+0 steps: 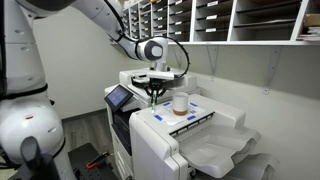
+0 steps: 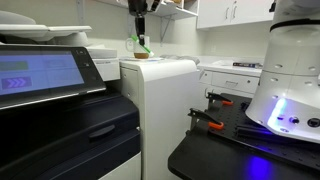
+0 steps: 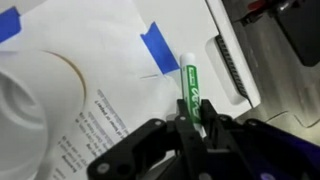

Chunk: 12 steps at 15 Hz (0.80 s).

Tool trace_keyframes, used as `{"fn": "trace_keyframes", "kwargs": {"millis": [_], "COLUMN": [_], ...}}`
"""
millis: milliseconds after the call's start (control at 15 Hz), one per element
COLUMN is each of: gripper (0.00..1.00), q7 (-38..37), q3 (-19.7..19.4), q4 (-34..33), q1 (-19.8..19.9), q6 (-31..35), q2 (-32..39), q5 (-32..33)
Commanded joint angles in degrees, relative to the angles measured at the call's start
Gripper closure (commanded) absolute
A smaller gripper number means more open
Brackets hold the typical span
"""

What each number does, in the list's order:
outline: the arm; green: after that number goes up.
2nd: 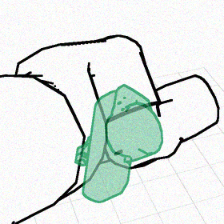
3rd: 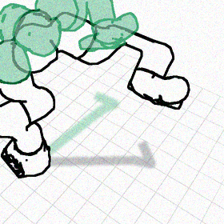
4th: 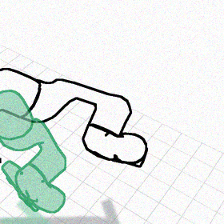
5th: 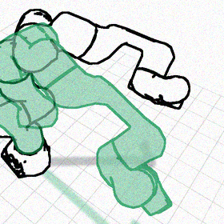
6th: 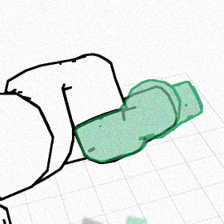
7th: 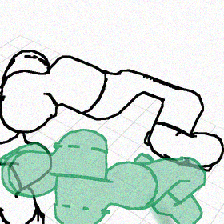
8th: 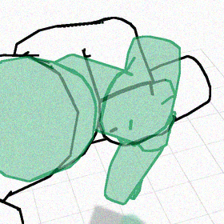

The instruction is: Remove the marker from the mug and put it on the copier

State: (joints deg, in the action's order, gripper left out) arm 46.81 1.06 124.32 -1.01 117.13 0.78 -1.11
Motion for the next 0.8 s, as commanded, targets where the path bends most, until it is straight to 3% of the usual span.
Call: {"fn": "trace_keyframes", "kwargs": {"millis": [0,67,133,200,333,733], "gripper": [0.95,0.95,0.88,0.56,0.49,0.02], "q7": [-8.74,-9.72,-11.04,-10.6,-9.34,-2.78], "q3": [0.41,0.55,0.67,0.79,0.97,-0.73], "q4": [-2.62,-3.01,-3.27,-3.16,-1.88,2.26], "q1": [-0.38,-0.4,-0.4,-0.24,0.02,0.47], "q6": [-3.06,-3.54,-3.48,-2.41,0.6,-0.08], "q2": [3.72,4.54,4.99,4.86,3.0,-8.66], "q5": [2.87,2.82,2.93,2.11,1.06,-6.02]}}
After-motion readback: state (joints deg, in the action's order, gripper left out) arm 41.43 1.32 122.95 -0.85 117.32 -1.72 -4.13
